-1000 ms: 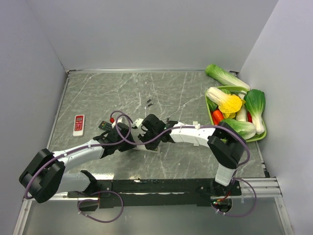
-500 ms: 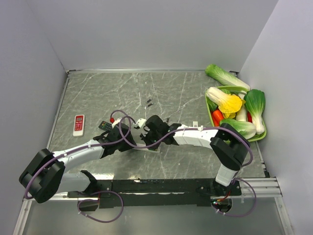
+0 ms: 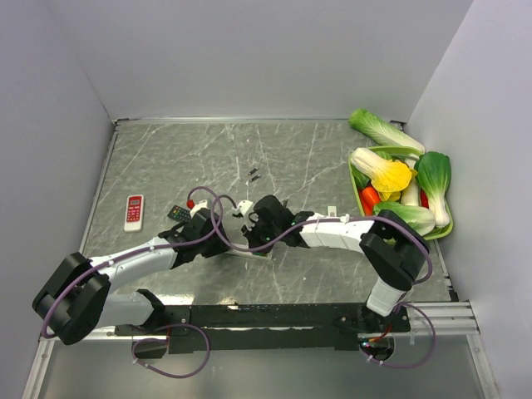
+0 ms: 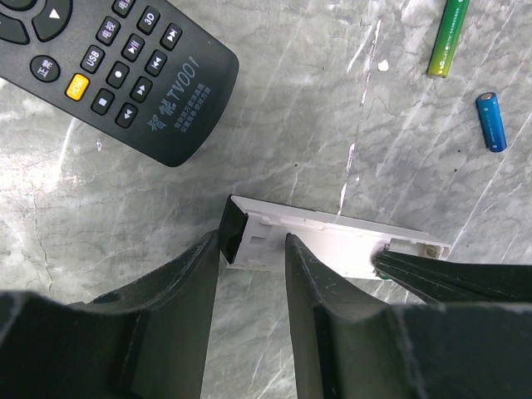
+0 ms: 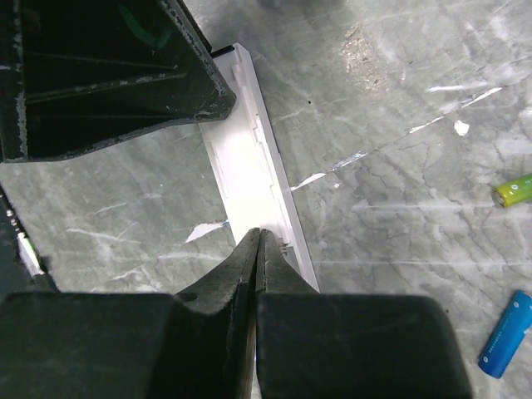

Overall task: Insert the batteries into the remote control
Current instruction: Load the battery into the remote control.

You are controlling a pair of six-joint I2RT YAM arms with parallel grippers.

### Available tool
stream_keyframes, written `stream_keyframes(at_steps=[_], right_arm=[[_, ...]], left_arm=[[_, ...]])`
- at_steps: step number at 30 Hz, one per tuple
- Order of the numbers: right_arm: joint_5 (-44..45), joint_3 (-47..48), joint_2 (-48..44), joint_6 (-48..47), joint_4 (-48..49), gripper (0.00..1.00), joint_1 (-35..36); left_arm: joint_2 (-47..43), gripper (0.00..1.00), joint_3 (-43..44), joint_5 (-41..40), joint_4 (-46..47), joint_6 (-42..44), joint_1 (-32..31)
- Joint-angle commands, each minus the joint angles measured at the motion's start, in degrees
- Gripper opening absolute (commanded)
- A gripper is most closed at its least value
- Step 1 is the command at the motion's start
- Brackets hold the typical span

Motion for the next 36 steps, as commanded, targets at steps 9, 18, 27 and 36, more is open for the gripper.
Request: stream_keyframes(at_steps=[9,18,27,36], right_arm=[[20.2,-8.1,-0.8,-3.1,-0.4,0.01,7.7],[30.3,-6.8,2.0,-2.5,-1.1,0.06,14.0],[33.4,-5.9,2.9,1.9,-4.6,0.07,15.7],[25.4,-5.6,2.5,5.5,-7.5,0.07,12.0]], left_arm=[[0.3,0.42,-0.9,-0.8,-3.8,0.5,-0.6],[-0.6,0.42,-1.2,-1.0,-3.8,0.1,-0.6],[-1.2,0.42,-1.7,-1.0,-3.4,-0.3,-0.6],[-2.0,0.42,-2.2,-1.2,-3.5,-0.6,-0.6]])
